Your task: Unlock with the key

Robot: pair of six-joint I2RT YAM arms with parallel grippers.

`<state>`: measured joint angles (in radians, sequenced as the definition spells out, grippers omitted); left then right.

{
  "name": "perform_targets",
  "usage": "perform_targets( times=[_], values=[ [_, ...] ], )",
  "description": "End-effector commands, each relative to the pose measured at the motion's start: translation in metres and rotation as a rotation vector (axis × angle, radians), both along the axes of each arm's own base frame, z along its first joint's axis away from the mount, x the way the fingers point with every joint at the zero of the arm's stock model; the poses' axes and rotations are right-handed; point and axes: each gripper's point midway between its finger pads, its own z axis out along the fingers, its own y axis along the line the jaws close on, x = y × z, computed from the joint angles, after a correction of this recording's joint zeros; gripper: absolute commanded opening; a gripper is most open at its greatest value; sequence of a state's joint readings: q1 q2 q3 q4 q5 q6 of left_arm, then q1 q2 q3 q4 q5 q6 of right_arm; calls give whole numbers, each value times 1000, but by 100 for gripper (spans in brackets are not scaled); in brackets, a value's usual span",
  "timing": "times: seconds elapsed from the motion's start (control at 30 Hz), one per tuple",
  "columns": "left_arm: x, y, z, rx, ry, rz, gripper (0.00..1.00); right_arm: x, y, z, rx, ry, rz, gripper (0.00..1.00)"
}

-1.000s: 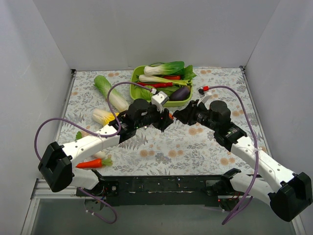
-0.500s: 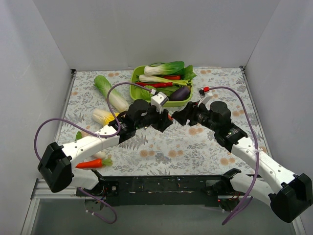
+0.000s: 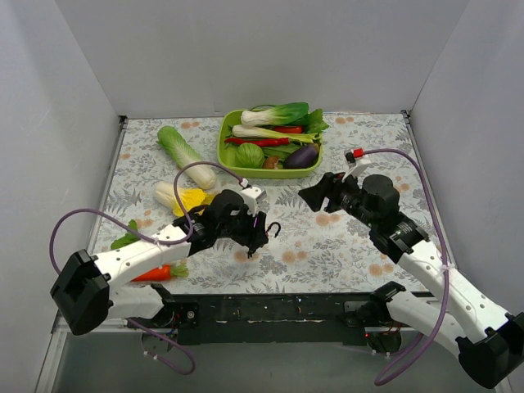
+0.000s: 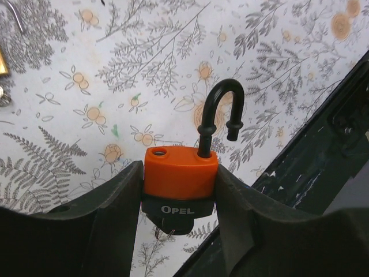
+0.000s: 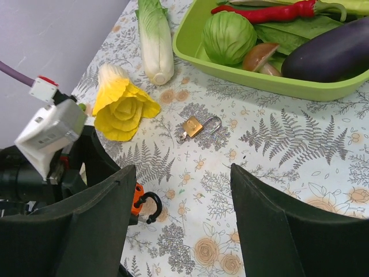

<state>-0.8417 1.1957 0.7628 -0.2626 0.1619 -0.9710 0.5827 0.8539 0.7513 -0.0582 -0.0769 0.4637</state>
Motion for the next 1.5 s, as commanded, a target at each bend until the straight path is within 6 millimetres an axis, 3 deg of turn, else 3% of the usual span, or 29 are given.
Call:
perform_targets(
  times=[0.0,0.03,0.17,0.53,0.83,1.03,1.13,1.17,1.27,1.47],
  values=[
    [-6,-3,-22,34,77,1,0,2,-6,5,-5,-35,-25,74],
    [-4,-4,-36,71,107,6,0,1,-6,5,-5,-34,-22,74],
    [13,-14,-51,116,136,56,0,-2,-10,3,-11,-30,-29,74],
    [43,-36,-74,143,181,154,0,-9,-22,1,-29,-40,-57,74],
    [74,-34,-107,231,229,303,0,-11,-24,-1,-36,-41,-59,73],
    [104,-30,-114,256,227,364,1,-14,-28,1,-33,-48,-66,73],
    [114,-26,-118,277,228,380,7,-15,-29,1,-40,-50,-65,73],
    [115,-26,-118,285,225,375,19,-15,-29,0,-42,-49,-65,73],
    [121,-25,-119,314,209,373,29,-11,-34,0,-54,-52,-96,73],
    [129,-22,-118,356,175,372,45,-9,-31,-2,-62,-48,-92,73]
  ],
)
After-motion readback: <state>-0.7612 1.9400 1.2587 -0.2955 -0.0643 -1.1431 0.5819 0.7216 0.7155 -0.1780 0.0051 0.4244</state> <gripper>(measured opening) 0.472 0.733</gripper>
